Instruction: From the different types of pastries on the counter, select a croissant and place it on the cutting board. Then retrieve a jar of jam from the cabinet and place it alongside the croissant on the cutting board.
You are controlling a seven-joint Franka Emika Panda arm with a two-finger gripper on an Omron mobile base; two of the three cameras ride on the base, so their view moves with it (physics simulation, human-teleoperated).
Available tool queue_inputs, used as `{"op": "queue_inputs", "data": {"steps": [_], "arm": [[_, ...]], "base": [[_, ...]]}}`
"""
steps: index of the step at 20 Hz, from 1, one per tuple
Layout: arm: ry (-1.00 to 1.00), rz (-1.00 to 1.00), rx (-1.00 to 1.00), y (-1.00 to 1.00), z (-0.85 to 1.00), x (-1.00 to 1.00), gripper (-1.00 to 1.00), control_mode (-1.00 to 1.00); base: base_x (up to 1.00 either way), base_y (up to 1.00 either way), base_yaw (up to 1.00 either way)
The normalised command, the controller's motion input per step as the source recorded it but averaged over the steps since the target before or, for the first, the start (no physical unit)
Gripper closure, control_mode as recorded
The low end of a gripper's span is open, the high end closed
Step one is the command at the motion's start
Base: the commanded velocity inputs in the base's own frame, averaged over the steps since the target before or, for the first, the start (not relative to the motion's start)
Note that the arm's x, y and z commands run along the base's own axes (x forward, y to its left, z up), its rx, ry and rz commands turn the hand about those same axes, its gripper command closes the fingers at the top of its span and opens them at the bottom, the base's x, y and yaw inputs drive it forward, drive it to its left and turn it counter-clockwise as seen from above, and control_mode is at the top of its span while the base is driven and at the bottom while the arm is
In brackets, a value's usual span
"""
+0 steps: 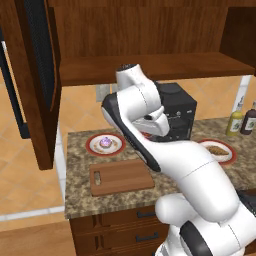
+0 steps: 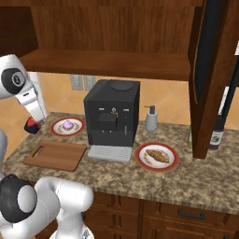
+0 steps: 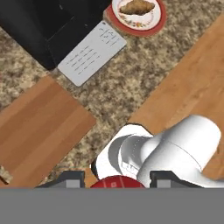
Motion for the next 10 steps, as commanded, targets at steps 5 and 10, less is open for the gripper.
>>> {"op": "queue_inputs", "data": {"steps": [5,10], "arm": [[0.43,0.00,0.02,-0.21,-0.72,0.10,1.00,-1.00],[0.07,0.00,-0.02,-0.01,-0.56,0.53,1.00,-1.00]], "base": [[0.00,0.00,0.00],[0.00,0.00,0.00]]}}
